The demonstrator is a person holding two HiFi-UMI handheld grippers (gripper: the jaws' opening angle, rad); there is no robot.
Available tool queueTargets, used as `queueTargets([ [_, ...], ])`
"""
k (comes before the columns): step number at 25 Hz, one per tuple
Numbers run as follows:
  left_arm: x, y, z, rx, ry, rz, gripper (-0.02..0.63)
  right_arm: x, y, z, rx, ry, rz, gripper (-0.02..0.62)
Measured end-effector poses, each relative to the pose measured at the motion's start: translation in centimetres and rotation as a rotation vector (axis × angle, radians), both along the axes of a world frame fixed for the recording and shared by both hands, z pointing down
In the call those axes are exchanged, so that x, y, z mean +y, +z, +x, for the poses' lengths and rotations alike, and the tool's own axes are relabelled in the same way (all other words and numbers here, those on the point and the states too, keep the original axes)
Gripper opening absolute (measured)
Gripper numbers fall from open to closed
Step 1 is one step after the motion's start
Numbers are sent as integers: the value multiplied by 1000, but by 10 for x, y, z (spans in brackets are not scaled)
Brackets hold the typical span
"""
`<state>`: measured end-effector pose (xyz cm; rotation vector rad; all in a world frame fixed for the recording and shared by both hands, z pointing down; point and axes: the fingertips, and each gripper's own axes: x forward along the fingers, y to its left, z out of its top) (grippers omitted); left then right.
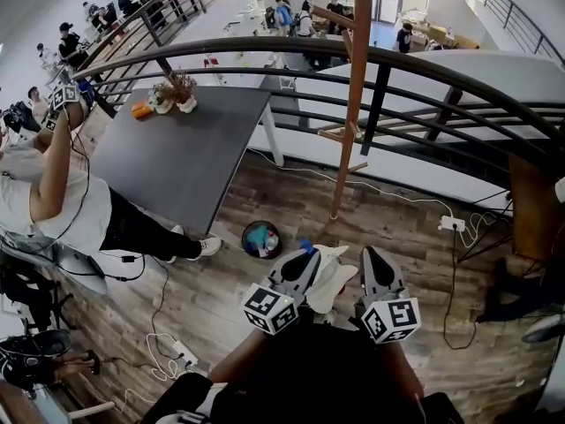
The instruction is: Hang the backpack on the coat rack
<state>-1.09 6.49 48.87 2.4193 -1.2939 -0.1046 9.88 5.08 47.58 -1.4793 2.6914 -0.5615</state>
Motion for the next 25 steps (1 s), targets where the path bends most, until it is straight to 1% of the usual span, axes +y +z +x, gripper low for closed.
queueTargets([
  [19, -51, 3, -24, 31, 23, -7, 14, -42, 0, -20, 23, 39, -5, 12],
  [25, -68, 1, -35, 38, 45, -10, 14, -55, -3, -33, 30, 56, -8, 12],
])
